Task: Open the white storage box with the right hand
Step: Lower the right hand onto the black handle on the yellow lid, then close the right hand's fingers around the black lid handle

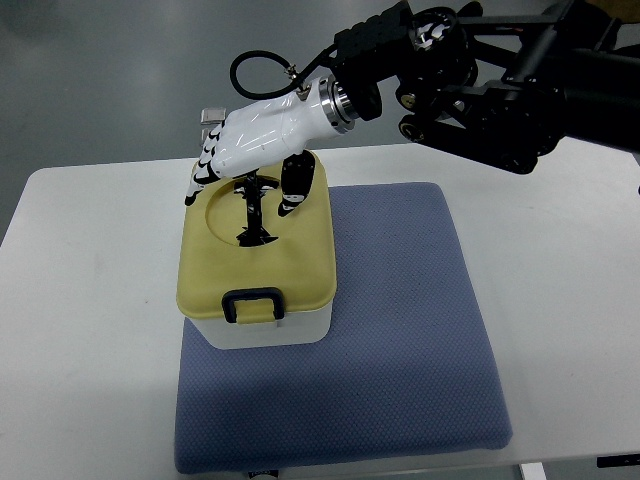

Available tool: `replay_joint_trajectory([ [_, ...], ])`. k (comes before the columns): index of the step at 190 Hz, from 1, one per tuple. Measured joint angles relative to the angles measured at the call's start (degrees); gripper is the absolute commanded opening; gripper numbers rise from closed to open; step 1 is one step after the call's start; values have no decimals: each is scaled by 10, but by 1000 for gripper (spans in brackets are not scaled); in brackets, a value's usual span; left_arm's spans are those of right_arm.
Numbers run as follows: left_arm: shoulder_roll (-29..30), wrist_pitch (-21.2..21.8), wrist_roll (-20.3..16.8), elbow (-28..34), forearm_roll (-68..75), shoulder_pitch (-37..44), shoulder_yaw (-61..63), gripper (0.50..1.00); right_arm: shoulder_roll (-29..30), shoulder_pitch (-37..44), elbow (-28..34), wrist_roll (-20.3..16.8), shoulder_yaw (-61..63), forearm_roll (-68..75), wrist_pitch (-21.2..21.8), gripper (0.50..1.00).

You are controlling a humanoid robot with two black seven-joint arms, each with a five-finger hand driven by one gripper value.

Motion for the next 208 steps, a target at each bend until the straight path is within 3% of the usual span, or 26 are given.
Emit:
replay_joint_trajectory([
  [74, 0, 0, 0, 0, 0, 0, 0, 1000, 3, 14, -1, 0, -17, -45, 0, 817],
  [151, 0, 0, 0, 0, 0, 0, 0, 1000, 31, 30, -10, 0, -44, -71, -4, 725],
  [168, 0, 0, 0, 0, 0, 0, 0, 1000, 36, 32, -13, 0, -46, -72, -12, 654],
  [208, 0, 0, 0, 0, 0, 0, 0, 1000, 40, 33, -18, 0, -60, -75, -21, 558],
])
